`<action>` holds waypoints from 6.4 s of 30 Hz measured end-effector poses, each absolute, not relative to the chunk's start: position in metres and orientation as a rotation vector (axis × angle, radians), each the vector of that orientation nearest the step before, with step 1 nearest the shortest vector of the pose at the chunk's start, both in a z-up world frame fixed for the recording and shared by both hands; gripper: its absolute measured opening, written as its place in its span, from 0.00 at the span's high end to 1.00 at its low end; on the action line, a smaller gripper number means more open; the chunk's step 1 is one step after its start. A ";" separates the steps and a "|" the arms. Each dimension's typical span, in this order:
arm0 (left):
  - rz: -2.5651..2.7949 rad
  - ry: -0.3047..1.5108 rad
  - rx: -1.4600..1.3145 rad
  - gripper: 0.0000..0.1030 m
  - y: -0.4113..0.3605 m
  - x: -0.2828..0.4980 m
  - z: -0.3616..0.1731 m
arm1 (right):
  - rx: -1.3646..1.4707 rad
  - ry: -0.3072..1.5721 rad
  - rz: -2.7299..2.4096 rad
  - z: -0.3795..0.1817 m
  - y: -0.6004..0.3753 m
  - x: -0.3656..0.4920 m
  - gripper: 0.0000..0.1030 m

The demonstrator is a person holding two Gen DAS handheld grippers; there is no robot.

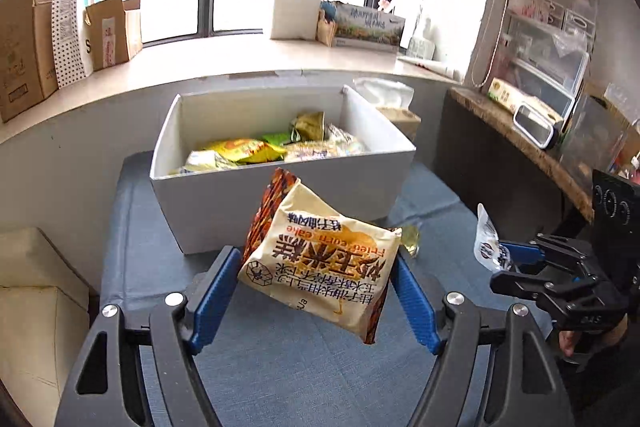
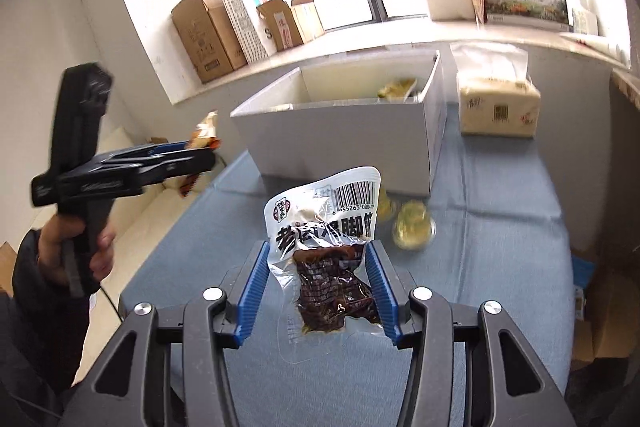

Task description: Organize snacks

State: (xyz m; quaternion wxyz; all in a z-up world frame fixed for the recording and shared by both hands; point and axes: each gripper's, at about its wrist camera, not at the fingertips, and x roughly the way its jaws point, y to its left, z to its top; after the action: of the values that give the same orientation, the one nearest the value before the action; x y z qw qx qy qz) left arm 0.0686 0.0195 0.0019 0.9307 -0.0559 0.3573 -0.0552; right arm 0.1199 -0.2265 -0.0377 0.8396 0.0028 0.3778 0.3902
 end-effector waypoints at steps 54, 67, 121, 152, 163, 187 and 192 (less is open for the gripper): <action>-0.142 0.734 -0.067 0.00 -0.011 0.046 -0.016 | -0.098 0.857 0.618 -0.073 -0.226 0.154 0.00; -0.166 0.772 -0.065 0.00 -0.031 0.029 -0.036 | -0.144 0.904 0.616 -0.097 -0.196 0.187 0.00; -0.095 0.999 0.018 0.64 -0.079 0.206 -0.118 | 0.125 0.820 0.516 -0.062 -0.310 0.140 0.64; -0.087 0.999 -0.064 0.01 -0.049 0.213 -0.119 | 0.099 0.824 0.567 -0.059 -0.285 0.130 0.64; -0.128 0.960 -0.028 0.51 -0.054 0.194 -0.104 | 0.107 0.832 0.573 -0.061 -0.286 0.130 0.64; -0.006 0.615 -0.044 0.51 0.065 0.168 0.071 | -0.014 0.678 0.755 0.037 -0.157 0.224 0.64; 0.025 0.678 0.014 0.50 0.069 0.211 0.046 | 0.008 0.739 0.743 0.034 -0.132 0.269 0.64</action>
State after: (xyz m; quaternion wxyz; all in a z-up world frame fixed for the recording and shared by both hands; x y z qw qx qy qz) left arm 0.2108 0.0689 0.0458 0.9430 0.0071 0.3326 0.0122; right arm 0.2690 -0.1321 0.0339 0.8659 0.0038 0.3530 0.3545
